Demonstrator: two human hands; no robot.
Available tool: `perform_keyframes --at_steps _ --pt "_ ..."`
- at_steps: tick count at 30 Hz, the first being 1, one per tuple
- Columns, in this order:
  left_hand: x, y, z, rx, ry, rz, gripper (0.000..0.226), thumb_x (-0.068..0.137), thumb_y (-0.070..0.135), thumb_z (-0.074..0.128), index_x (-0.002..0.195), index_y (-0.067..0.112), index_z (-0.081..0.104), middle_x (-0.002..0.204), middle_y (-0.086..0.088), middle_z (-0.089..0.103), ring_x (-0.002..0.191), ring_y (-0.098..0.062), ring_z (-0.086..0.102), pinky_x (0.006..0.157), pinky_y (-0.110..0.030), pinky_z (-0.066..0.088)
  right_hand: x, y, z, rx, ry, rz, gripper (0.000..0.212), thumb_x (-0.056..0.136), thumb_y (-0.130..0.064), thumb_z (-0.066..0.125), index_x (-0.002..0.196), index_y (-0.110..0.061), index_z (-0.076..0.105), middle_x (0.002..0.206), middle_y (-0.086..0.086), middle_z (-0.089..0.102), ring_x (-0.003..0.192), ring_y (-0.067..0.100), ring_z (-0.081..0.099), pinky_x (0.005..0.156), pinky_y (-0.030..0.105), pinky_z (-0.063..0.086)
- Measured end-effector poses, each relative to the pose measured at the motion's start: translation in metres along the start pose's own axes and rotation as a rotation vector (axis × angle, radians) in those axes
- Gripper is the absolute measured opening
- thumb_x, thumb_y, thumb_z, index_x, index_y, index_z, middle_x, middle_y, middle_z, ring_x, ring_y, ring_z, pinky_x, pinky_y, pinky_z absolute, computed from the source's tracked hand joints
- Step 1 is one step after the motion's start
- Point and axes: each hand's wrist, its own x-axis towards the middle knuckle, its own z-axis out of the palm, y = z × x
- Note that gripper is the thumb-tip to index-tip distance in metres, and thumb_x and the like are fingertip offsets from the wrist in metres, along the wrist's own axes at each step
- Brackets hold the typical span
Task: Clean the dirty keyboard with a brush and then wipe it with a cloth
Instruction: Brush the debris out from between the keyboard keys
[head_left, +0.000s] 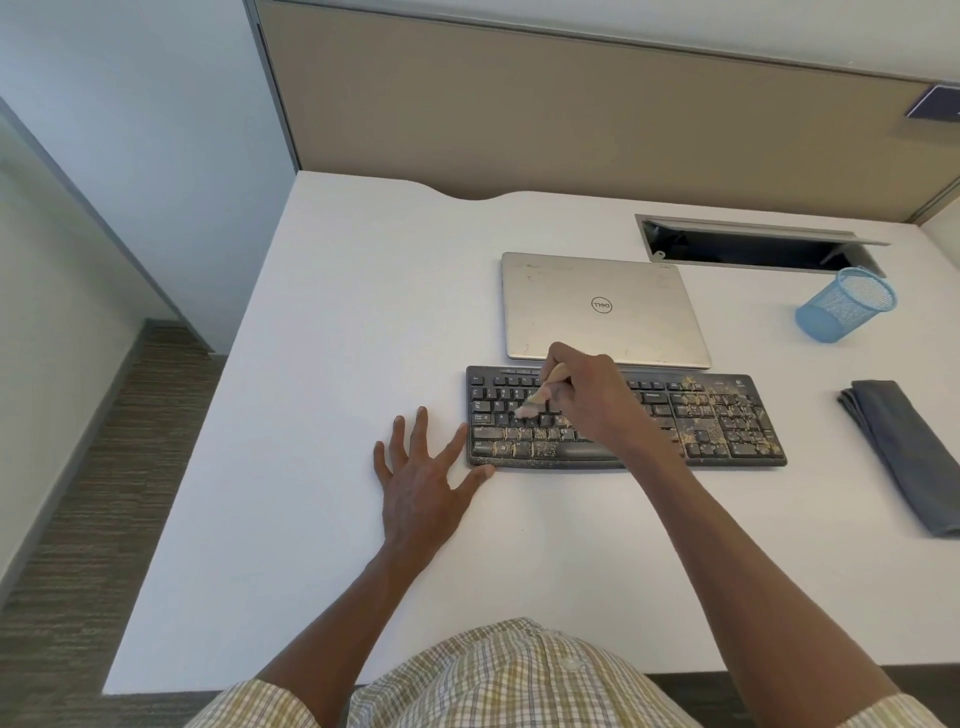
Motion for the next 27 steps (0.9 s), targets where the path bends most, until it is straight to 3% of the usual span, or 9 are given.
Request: perform_keyframes --at_steps 5,9,13,15,18,22,27 --pt "0.0 -0.001 0.003 -0.001 0.001 -0.002 0.069 0.088 0.083 0.035 0.147 0.048 0.046 0.169 -0.007 0.016 0.156 -0.033 0.003 0.122 -0.059 0.005 -0.005 0.016 -0.005 -0.095 -0.009 0.039 0.026 0.085 0.011 0.05 0.09 -0.014 0.056 0.073 0.005 0.068 0.059 0.008 0.059 0.048 0.024 0.044" --pt "0.0 -0.002 0.004 0.008 0.006 -0.011 0.07 0.088 0.084 0.035 0.147 0.048 0.046 0.169 -0.006 0.016 0.156 -0.032 0.004 0.122 -0.059 0.007 0.0 0.008 -0.006 -0.034 -0.001 0.014 0.022 0.084 0.01 0.05 0.09 -0.009 0.058 0.067 0.001 0.064 0.05 0.0 0.047 0.046 0.021 0.035" --pt "0.001 -0.002 0.004 0.019 0.018 -0.009 0.069 0.088 0.083 0.037 0.146 0.048 0.047 0.169 -0.006 0.019 0.156 -0.032 0.006 0.122 -0.059 0.01 -0.004 0.018 -0.01 -0.065 -0.037 0.035 0.024 0.085 0.011 0.052 0.091 -0.012 0.056 0.072 0.004 0.067 0.056 0.006 0.057 0.047 0.021 0.041" --pt "0.001 -0.002 0.004 0.018 0.024 -0.007 0.069 0.088 0.083 0.038 0.146 0.047 0.048 0.168 -0.007 0.02 0.156 -0.032 0.008 0.122 -0.06 0.011 -0.008 0.022 -0.018 -0.105 -0.038 0.075 0.023 0.086 0.009 0.052 0.093 -0.013 0.055 0.068 0.0 0.061 0.055 0.01 0.056 0.045 0.018 0.037" --pt "0.0 -0.001 0.002 0.022 0.017 -0.013 0.07 0.087 0.084 0.038 0.146 0.048 0.048 0.169 -0.006 0.019 0.156 -0.031 0.007 0.122 -0.058 0.009 -0.01 0.024 -0.025 -0.02 0.063 0.123 0.01 0.091 0.0 0.052 0.095 -0.008 0.056 0.063 -0.002 0.056 0.047 0.006 0.049 0.039 0.014 0.03" --pt "0.001 0.001 0.0 0.016 0.029 -0.014 0.074 0.084 0.086 0.036 0.145 0.048 0.049 0.168 -0.006 0.022 0.156 -0.03 0.009 0.122 -0.058 0.01 -0.004 0.025 -0.018 0.092 0.302 0.252 0.008 0.092 -0.013 0.056 0.099 -0.009 0.053 0.069 0.006 0.06 0.052 0.02 0.059 0.043 0.034 0.048" --pt "0.0 0.001 0.001 0.018 0.035 -0.022 0.074 0.083 0.087 0.036 0.144 0.048 0.05 0.168 -0.005 0.022 0.156 -0.029 0.009 0.123 -0.056 0.009 -0.014 0.031 0.006 0.028 0.257 0.252 0.008 0.092 -0.012 0.056 0.096 -0.008 0.05 0.069 0.006 0.059 0.056 0.022 0.058 0.045 0.03 0.041"
